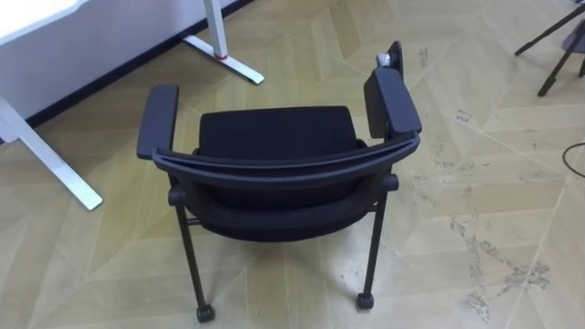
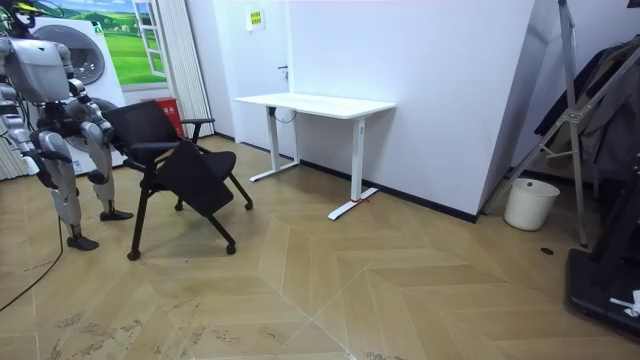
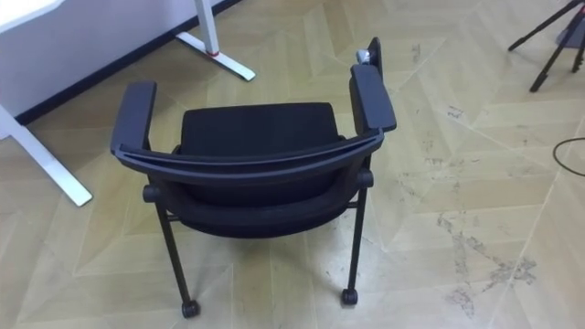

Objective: Push chair

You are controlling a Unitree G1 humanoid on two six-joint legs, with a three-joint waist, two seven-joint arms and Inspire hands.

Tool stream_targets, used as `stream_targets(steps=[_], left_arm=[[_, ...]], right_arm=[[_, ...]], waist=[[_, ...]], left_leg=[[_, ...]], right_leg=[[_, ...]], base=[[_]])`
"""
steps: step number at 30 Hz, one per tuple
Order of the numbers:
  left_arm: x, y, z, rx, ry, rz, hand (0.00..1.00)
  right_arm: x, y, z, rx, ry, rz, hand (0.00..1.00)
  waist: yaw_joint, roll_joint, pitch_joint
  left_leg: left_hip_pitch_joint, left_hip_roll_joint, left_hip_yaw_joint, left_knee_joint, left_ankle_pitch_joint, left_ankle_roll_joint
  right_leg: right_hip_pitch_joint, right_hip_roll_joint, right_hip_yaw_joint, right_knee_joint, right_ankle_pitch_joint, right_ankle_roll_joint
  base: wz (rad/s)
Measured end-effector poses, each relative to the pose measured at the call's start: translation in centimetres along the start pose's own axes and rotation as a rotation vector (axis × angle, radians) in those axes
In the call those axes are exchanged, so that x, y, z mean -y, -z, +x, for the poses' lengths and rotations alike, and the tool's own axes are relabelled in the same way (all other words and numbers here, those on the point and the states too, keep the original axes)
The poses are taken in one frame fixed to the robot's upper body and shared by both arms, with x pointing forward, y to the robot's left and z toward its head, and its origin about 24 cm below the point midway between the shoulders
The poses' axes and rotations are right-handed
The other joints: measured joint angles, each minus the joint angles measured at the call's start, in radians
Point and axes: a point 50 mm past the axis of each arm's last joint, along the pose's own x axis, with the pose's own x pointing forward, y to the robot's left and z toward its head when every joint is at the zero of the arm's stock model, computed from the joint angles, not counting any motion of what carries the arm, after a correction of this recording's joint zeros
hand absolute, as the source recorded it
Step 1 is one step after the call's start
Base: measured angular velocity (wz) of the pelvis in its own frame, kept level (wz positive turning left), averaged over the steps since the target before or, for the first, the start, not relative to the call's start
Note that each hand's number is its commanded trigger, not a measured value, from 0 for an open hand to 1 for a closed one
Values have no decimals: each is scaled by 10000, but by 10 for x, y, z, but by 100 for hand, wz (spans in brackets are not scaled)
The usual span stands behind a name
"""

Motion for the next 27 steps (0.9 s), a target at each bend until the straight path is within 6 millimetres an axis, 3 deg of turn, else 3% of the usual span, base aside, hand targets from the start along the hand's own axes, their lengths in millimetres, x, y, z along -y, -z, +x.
stream_targets(steps=[15,24,27], left_arm=[[0,-1,0,160,-19,-99,0],[-11,14,-7,115,-489,-1940,0],[-17,19,-9,169,-798,-2359,0]], right_arm=[[0,0,0,4,102,-10,0],[2,-1,0,-7,40,-98,0],[1,-4,0,47,-154,-231,0]], waist=[[124,-71,30],[176,-165,43],[463,-252,27]], left_leg=[[1,-6,0,0,-1,1],[-9,-24,-181,-2,0,1],[-48,-37,-304,1,0,1]], right_leg=[[-3,-8,8,10,-2,1],[194,-29,-170,-2,-41,9],[234,-49,-346,-6,-53,15]], base=[[0],[6],[17]])
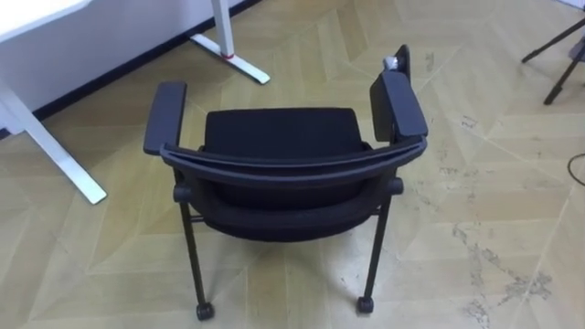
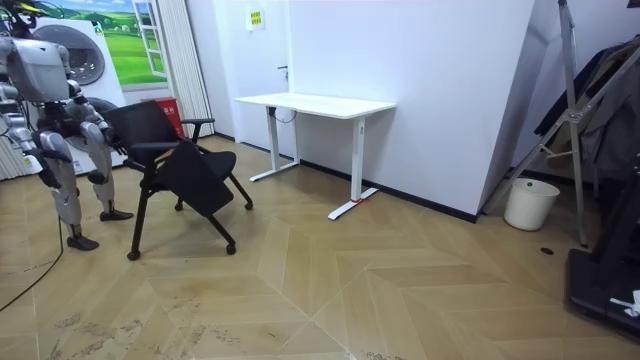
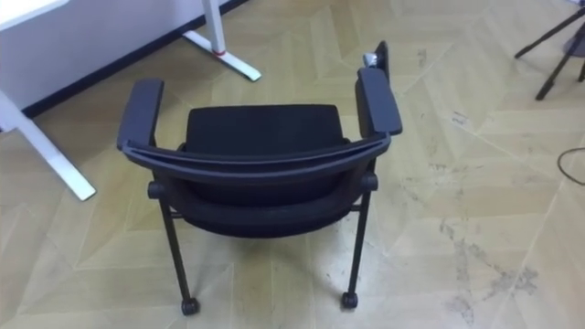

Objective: Push chair

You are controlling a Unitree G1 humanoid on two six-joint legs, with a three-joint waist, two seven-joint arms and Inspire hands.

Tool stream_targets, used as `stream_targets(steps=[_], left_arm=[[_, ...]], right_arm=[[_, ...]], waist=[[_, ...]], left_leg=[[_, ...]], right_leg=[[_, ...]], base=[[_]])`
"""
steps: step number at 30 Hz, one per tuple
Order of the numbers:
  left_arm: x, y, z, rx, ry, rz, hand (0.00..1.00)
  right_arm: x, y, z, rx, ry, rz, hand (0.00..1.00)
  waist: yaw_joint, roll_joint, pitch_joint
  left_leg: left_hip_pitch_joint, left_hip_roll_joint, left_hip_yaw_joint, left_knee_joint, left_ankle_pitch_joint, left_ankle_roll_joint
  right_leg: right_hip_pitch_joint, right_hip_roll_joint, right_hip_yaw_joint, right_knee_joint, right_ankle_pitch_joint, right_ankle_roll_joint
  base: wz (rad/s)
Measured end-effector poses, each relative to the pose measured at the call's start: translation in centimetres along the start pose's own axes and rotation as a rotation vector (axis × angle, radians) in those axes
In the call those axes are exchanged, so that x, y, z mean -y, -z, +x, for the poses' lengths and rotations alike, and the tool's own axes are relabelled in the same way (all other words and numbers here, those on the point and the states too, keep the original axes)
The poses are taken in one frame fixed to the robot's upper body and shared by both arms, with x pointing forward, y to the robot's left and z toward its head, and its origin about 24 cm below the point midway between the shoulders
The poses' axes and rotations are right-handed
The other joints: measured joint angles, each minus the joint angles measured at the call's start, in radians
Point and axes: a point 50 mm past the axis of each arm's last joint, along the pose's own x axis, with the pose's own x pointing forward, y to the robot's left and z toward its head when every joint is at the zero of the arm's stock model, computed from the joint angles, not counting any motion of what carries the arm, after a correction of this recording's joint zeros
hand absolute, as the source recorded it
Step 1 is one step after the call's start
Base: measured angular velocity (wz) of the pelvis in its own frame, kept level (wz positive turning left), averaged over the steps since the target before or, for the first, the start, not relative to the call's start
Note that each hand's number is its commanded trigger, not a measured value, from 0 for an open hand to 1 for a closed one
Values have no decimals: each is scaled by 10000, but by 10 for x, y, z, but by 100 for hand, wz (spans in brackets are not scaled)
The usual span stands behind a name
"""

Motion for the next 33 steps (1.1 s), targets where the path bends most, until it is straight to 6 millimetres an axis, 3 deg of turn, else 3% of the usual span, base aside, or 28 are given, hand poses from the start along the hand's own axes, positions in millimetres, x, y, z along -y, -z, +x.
stream_targets(steps=[6,11,14,18,21,24,26,27,29,32,33], left_arm=[[-18,12,-8,-78,-619,-983,0],[-33,32,-18,-468,-1222,-1403,0],[-42,41,-24,-588,-1652,-1498,0],[-50,35,-31,3,-1840,-986,0],[-53,19,-35,917,-1940,-780,0],[-52,-20,-39,2700,-2025,-846,0],[-49,-67,-47,4867,-2089,-899,0],[-48,-76,-50,5314,-2151,-941,0],[-42,-124,-63,7284,-2160,-665,0],[-35,-171,-87,9474,-2539,13,0],[-32,-178,-92,9890,-2615,139,0]], right_arm=[[-2,-10,2,203,-110,-319,0],[0,-33,4,502,8,-1057,0],[0,-40,5,650,36,-919,0],[0,-50,5,1127,46,-939,0],[-1,-55,4,1501,-44,-1014,0],[3,-54,4,1561,60,-1023,0],[8,-52,3,1539,174,-1108,0],[10,-53,3,1569,204,-1131,0],[13,-53,2,1678,299,-1504,0],[19,-48,1,1611,527,-1564,0],[20,-47,0,1587,581,-1566,0]], waist=[[624,-72,-19],[1151,-1,-7],[1448,13,-10],[1833,98,-12],[1902,193,-10],[2069,291,-13],[2196,356,-10],[2198,390,-9],[2111,497,38],[2005,585,42],[1935,589,43]], left_leg=[[-322,-112,-607,218,-1,2],[-704,-288,-1267,620,-25,44],[-847,-369,-1593,819,-26,45],[-1078,-399,-1781,934,-22,51],[-1173,-433,-1910,950,-17,58],[-1178,-449,-1935,937,-16,58],[-1177,-450,-1924,917,-16,57],[-1173,-450,-1916,914,-16,58],[-1151,-463,-1929,894,-15,58],[-1143,-472,-1888,872,-15,58],[-1131,-472,-1869,873,-16,58]], right_leg=[[198,-123,-677,4,-79,43],[424,-255,-1585,1,-232,131],[623,-273,-1862,5,-356,146],[655,-260,-2196,13,-438,134],[665,-263,-2352,32,-496,127],[669,-277,-2400,90,-566,131],[660,-276,-2392,87,-589,133],[658,-277,-2373,86,-591,135],[653,-286,-2328,89,-592,137],[602,-305,-2240,101,-601,151],[587,-313,-2178,114,-601,151]], base=[[35],[52],[47],[35],[17],[7],[0],[-4],[-4],[-6],[-13]])
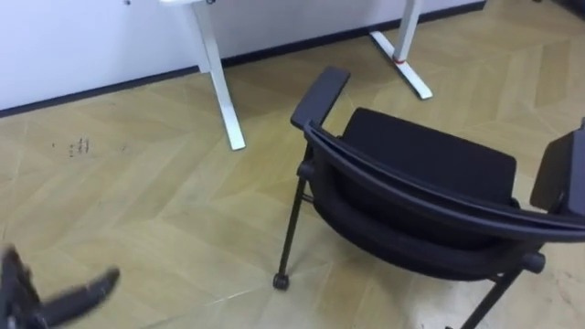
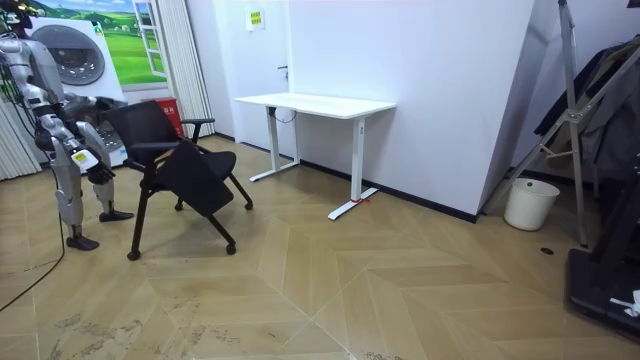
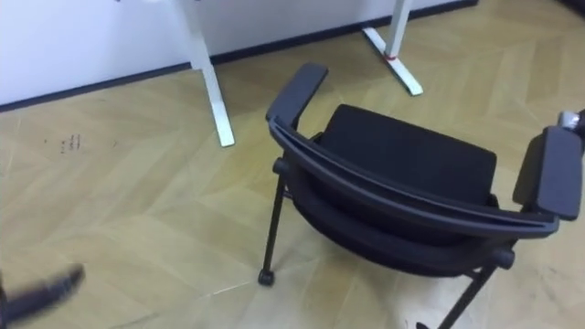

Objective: Push chair

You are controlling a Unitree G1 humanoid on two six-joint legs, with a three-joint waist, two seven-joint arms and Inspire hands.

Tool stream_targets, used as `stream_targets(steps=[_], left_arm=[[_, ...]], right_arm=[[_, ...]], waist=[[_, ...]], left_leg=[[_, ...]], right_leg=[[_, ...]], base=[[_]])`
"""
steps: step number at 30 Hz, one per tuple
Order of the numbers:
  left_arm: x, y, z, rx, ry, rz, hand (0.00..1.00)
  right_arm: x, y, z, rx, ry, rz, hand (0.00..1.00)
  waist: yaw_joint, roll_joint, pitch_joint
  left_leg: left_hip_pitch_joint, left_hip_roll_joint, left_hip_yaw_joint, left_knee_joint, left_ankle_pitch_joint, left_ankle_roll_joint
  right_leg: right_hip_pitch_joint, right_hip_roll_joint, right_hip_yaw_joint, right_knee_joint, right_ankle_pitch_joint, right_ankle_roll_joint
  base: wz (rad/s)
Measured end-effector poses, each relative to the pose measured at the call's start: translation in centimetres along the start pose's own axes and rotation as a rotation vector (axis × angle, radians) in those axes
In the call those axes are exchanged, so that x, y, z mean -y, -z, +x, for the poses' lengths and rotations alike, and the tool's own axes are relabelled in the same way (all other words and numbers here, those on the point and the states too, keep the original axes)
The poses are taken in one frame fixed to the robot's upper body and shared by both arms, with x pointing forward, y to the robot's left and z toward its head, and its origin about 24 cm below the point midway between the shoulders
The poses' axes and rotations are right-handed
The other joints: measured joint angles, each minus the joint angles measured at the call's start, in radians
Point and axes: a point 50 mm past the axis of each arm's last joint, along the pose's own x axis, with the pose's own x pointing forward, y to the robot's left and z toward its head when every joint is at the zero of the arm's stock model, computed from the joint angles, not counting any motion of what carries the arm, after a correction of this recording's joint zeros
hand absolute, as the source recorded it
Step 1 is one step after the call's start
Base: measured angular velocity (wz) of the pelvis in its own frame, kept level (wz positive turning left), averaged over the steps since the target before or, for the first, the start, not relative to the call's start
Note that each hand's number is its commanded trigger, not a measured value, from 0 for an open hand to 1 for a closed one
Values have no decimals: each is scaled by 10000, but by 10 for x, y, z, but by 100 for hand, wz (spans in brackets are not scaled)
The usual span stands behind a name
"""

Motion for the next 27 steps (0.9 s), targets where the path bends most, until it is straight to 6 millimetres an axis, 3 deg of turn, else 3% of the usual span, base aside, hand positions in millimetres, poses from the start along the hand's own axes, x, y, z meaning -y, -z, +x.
stream_targets(steps=[2,9,14,21,25,27], left_arm=[[6,-26,4,1376,-154,456,0],[17,-50,8,3132,-871,2844,0],[41,-77,-2,5508,-805,4841,0],[59,-92,-10,7314,-237,6845,0],[64,-91,-11,7430,-25,7141,0],[69,-90,-13,7561,157,7226,0]], right_arm=[[4,4,-1,-91,114,-14,0],[14,23,-8,-534,400,350,0],[18,34,-11,-865,516,358,0],[19,41,-14,-1159,404,427,0],[19,47,-15,-1556,397,644,0],[19,46,-15,-1531,401,692,0]], waist=[[-217,45,17],[-953,129,-29],[-1249,182,-71],[-1765,279,-124],[-1842,364,-82],[-1867,409,-110]], left_leg=[[113,-28,-6,-29,0,0],[506,-38,96,-178,-1,1],[685,-30,345,-324,-1,1],[919,-28,584,-389,-1,1],[1138,-15,847,-482,-1,1],[1134,-15,889,-494,-1,1]], right_leg=[[28,-37,154,76,-2,5],[176,-60,636,48,-2,9],[49,-76,1164,65,8,27],[108,-107,1444,77,33,46],[158,-114,1722,65,40,58],[82,-119,1821,85,40,58]], base=[[-9],[-15],[-22],[-12],[-17],[-19]])
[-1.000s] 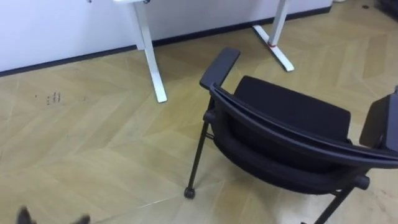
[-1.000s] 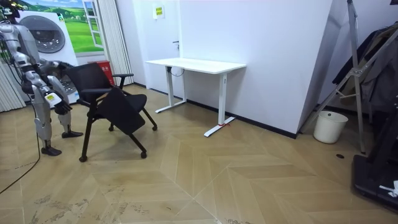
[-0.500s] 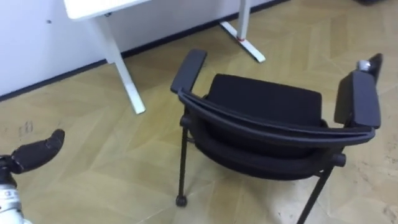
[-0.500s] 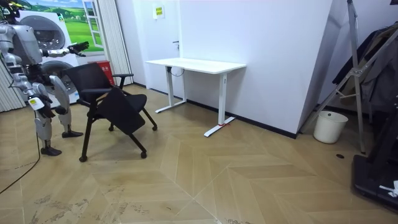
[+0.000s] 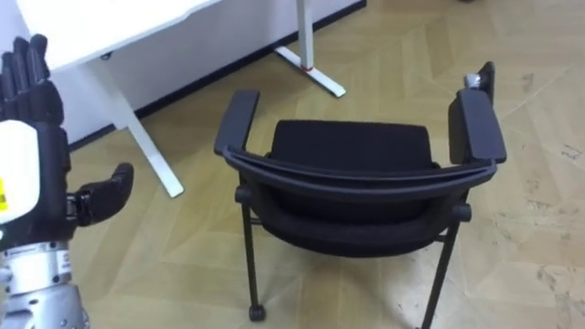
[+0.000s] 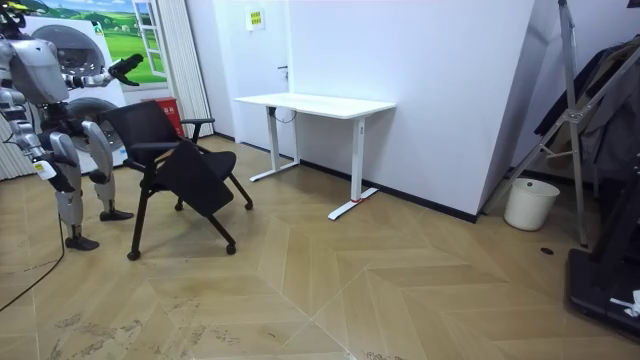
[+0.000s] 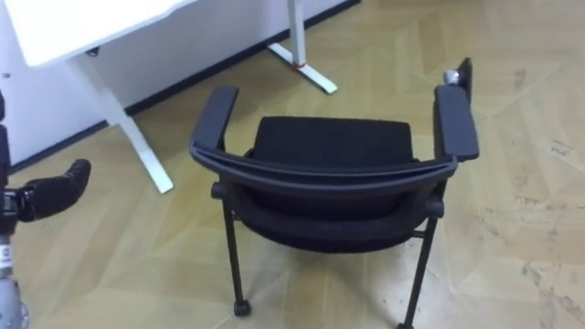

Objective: Push chair

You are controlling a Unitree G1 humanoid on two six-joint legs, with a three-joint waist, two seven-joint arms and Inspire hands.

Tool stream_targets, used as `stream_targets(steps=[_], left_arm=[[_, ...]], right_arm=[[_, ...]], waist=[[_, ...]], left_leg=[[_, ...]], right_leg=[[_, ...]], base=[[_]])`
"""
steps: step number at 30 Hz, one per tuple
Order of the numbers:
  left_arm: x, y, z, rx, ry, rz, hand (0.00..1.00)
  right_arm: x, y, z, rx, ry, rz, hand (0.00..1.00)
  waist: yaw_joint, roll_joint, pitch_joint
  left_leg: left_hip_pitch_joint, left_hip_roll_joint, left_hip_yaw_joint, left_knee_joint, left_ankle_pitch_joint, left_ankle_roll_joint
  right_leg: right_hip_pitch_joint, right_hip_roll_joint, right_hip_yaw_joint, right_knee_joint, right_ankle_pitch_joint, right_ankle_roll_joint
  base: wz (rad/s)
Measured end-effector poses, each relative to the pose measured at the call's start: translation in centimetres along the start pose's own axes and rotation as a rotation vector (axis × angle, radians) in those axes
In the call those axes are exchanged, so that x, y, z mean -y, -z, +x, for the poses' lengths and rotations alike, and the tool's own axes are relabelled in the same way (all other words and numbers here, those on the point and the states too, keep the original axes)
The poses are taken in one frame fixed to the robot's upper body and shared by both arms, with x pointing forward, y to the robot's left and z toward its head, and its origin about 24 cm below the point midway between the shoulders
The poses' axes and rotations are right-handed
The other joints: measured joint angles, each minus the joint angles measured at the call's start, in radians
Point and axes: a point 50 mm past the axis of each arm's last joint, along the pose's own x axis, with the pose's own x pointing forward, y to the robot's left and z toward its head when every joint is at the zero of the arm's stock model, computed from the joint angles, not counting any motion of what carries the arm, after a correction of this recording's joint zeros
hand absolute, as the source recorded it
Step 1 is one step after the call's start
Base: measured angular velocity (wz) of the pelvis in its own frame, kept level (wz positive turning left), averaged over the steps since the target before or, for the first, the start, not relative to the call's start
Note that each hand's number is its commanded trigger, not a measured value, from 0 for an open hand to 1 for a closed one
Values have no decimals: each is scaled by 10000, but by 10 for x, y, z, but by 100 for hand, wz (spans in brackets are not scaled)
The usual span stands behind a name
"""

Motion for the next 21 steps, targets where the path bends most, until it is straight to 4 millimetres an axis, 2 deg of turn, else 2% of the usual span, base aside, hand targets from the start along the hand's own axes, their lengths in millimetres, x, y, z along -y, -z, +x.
stream_targets(steps=[3,11,21], left_arm=[[8,-10,-2,628,460,240,0],[23,-25,-7,1717,1511,521,0],[31,-28,-11,2183,2459,939,0]], right_arm=[[0,-1,0,18,-24,-13,0],[-2,-7,1,179,-230,9,0],[-4,-11,2,388,-317,77,0]], waist=[[-51,-2,-7],[-209,-122,30],[-297,-152,10]], left_leg=[[64,5,192,-60,0,0],[63,5,197,-99,0,1],[46,3,224,-193,-1,1]], right_leg=[[-16,-1,146,-5,1,3],[-92,4,263,-9,3,4],[-226,11,453,-1,3,4]], base=[[-11],[-3],[-3]])
